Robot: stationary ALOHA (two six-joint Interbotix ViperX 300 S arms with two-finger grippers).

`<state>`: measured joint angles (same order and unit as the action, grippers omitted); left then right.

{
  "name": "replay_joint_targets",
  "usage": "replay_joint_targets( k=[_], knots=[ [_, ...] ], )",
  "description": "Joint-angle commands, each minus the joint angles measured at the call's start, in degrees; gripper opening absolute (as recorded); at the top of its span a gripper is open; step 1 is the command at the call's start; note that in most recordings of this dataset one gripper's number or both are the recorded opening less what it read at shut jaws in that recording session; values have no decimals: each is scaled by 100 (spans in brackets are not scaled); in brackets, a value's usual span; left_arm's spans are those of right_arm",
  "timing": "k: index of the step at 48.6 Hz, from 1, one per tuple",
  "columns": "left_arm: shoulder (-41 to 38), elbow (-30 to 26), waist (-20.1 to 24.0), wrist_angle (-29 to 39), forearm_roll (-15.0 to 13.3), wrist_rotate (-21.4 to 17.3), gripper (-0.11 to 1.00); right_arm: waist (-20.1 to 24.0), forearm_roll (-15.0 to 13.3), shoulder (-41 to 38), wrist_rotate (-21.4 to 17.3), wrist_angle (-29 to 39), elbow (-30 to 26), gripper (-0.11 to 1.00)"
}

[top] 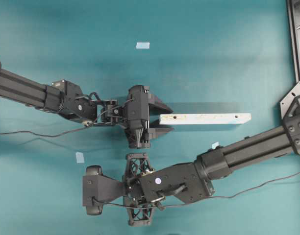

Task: Move the wooden board into place and insert the rod into its hole.
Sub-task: 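Lower the right gripper onto the wooden dowel and close it, then lift the dowel and carry it to the board's right end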

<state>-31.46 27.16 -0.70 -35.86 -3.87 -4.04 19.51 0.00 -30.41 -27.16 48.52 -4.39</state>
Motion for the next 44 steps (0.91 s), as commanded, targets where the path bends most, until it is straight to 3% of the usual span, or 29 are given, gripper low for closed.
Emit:
replay_joint_targets(
  k=[1, 14, 23, 31, 44],
  knots=[
    [70, 9, -53, 35, 9, -44, 66, -9, -9, 132, -9, -35, -53, 10],
    [70, 26, -53, 53, 9, -35, 67, 0, -105, 264, 0, -18, -53, 10],
    [70, 26, -53, 62, 9, -44, 67, 0, -606, 624, -9, -176, 26, 10],
    [70, 26, -53, 70, 9, -44, 67, -62, -967, 1266, -9, -1107, 563, 10],
    [70, 26, -53, 70, 9, -35, 67, -334, -1020, 2479, -18, -2584, 1811, 10]
  ],
)
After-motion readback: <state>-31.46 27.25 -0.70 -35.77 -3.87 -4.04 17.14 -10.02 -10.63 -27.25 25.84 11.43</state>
